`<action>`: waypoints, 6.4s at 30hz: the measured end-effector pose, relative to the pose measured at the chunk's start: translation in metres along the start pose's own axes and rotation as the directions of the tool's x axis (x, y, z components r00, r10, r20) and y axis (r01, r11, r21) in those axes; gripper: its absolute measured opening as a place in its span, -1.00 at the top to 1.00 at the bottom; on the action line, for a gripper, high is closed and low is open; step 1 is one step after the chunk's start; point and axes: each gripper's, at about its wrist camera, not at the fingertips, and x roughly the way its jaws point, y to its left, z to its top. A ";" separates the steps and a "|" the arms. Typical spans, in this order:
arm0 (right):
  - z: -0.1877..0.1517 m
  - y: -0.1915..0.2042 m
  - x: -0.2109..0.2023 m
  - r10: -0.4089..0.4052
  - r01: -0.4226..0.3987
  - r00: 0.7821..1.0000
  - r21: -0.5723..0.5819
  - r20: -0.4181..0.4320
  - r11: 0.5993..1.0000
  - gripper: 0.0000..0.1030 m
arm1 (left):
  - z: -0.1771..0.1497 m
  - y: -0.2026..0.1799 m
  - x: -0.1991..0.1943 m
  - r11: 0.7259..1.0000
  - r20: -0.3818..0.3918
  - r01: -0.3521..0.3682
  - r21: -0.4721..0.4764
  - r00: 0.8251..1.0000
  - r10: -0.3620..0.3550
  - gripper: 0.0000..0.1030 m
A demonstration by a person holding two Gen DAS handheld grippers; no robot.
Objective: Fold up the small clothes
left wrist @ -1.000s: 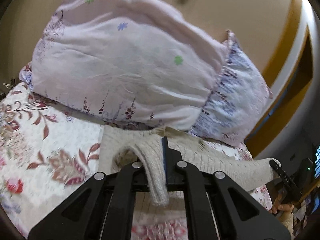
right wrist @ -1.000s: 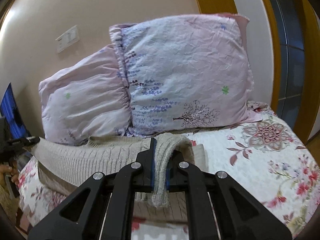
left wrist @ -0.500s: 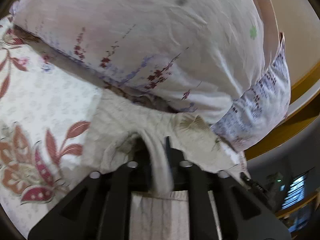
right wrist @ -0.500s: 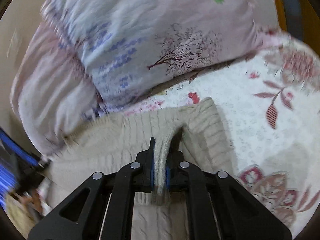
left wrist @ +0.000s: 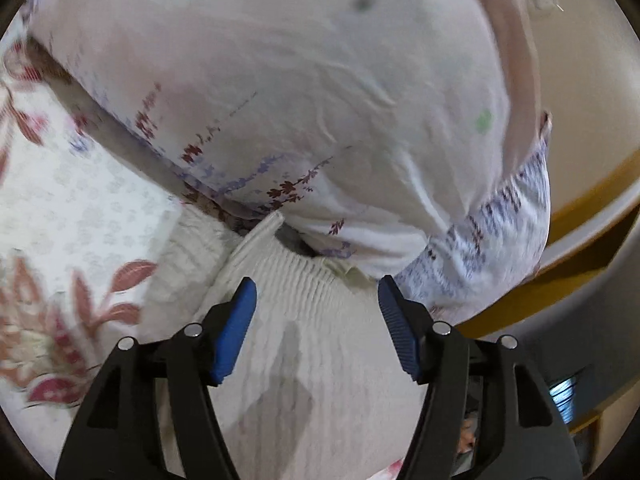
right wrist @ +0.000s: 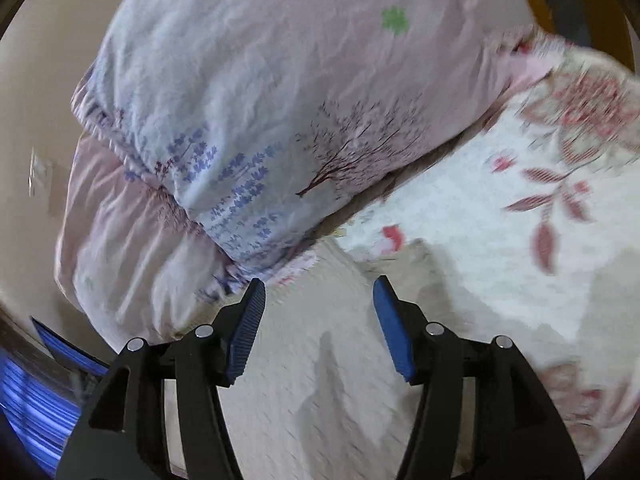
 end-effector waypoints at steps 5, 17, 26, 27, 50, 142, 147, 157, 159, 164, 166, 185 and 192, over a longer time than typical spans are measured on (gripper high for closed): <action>-0.017 0.000 -0.025 -0.078 0.076 0.997 -0.125 -0.007 0.989 0.01 | -0.013 -0.007 -0.023 0.974 0.028 -0.163 0.156 0.987 0.161 -0.21; -0.055 0.004 -0.008 -0.274 0.229 0.957 -0.337 -0.092 0.913 0.71 | -0.044 0.015 -0.022 0.922 -0.007 -0.284 0.262 0.955 0.296 0.16; -0.060 0.015 -0.025 -0.261 0.232 0.964 -0.340 -0.041 0.911 0.80 | -0.051 0.018 -0.022 0.927 -0.028 -0.267 0.263 0.958 0.284 0.86; -0.060 0.016 -0.027 -0.261 0.234 0.965 -0.338 -0.036 0.911 0.80 | -0.051 0.017 -0.024 0.927 -0.027 -0.267 0.263 0.959 0.283 0.86; -0.069 0.028 -0.038 -0.340 0.318 0.941 -0.334 -0.006 0.887 0.44 | -0.065 -0.004 -0.049 0.898 0.062 -0.283 0.338 0.958 0.279 0.02; -0.030 -0.018 -0.038 0.055 -0.048 0.989 0.057 -0.140 0.997 -0.38 | -0.162 -0.183 0.154 0.927 -0.389 0.353 0.123 0.877 -0.282 0.65; -0.027 -0.023 -0.040 0.152 -0.130 0.971 0.125 -0.187 0.984 -0.38 | -0.155 -0.193 0.121 0.882 -0.368 0.443 0.164 0.857 -0.362 -0.32; -0.031 -0.001 0.015 0.140 -0.111 0.901 0.093 -0.410 0.989 -0.37 | -0.113 -0.144 0.070 0.929 -0.085 -0.024 0.368 0.995 0.060 -0.63; -0.034 0.001 0.022 0.122 -0.098 0.898 0.078 -0.423 0.992 -0.24 | -0.114 -0.130 0.075 0.939 -0.114 -0.048 0.339 0.989 0.092 -0.62; -0.038 0.006 0.026 0.149 -0.134 0.900 0.066 -0.408 0.989 0.03 | -0.122 -0.118 0.091 0.941 -0.189 -0.038 0.336 0.976 0.107 -0.60; -0.037 0.003 0.034 0.164 -0.138 0.899 0.092 -0.407 0.986 0.05 | -0.127 -0.117 0.099 0.943 -0.225 -0.021 0.331 0.969 0.100 -0.60; -0.002 0.032 -0.012 -0.152 0.115 0.983 -0.295 -0.105 0.948 0.68 | -0.143 -0.116 0.094 0.957 -0.299 0.069 0.282 0.954 0.019 -0.63; 0.001 0.025 -0.023 -0.156 0.140 0.987 -0.296 -0.033 0.945 0.69 | -0.151 -0.124 0.094 0.940 -0.315 0.104 0.324 0.949 0.004 -0.63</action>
